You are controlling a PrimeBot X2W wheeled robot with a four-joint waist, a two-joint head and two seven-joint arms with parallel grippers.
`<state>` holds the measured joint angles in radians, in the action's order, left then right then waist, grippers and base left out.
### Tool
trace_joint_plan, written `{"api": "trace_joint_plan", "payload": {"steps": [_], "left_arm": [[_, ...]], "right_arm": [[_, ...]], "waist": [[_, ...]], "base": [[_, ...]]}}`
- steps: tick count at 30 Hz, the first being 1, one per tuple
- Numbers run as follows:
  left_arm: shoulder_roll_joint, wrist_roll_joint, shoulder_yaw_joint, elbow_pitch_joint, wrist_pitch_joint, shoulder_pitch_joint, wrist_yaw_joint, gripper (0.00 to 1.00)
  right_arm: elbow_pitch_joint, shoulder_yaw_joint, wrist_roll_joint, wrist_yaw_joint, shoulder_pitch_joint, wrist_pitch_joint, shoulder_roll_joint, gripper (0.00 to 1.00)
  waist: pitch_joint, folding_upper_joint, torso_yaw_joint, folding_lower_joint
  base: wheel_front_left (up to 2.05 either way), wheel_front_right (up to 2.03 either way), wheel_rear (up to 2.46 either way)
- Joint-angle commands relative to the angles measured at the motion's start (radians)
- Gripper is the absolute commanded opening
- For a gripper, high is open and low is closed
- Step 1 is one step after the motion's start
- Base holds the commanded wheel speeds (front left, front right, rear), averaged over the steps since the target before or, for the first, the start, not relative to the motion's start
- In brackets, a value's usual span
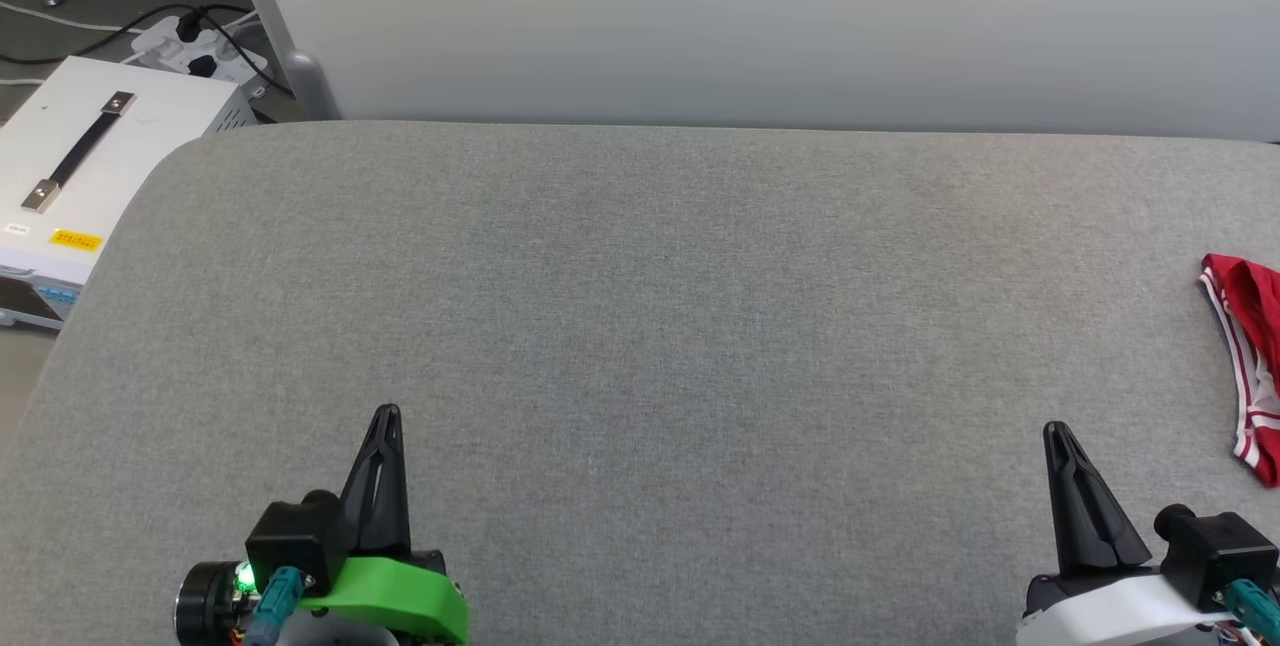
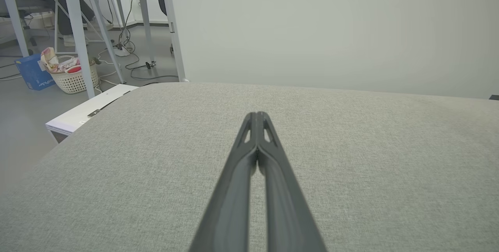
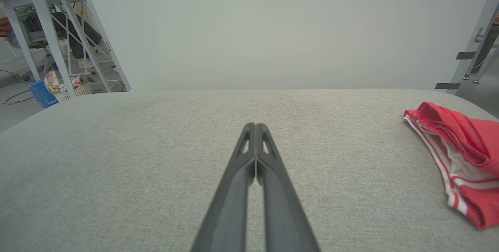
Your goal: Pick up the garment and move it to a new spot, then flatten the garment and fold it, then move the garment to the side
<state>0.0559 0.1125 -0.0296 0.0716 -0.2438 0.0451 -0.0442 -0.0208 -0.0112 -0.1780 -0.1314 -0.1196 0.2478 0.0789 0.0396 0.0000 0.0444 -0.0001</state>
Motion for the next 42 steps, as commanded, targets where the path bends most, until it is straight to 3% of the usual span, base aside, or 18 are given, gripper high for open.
{"api": "trace_joint_plan", "payload": {"steps": [1, 42], "left_arm": [[0.0, -0.007, 0.001, -0.003, 0.007, -0.003, 0.003, 0.0], [-0.002, -0.045, 0.011, -0.028, 0.092, -0.018, 0.018, 0.0]], "right_arm": [[0.001, 0.001, 0.01, 0.0, 0.008, -0.007, -0.002, 0.0], [0.008, 0.005, 0.07, 0.0, 0.048, -0.093, -0.011, 0.0]], "waist": [[0.0, 0.0, -0.001, 0.0001], [-0.014, 0.0, -0.016, 0.0001]], "base": [[0.0, 0.0, 0.0], [0.0, 0.0, 0.0]]}}
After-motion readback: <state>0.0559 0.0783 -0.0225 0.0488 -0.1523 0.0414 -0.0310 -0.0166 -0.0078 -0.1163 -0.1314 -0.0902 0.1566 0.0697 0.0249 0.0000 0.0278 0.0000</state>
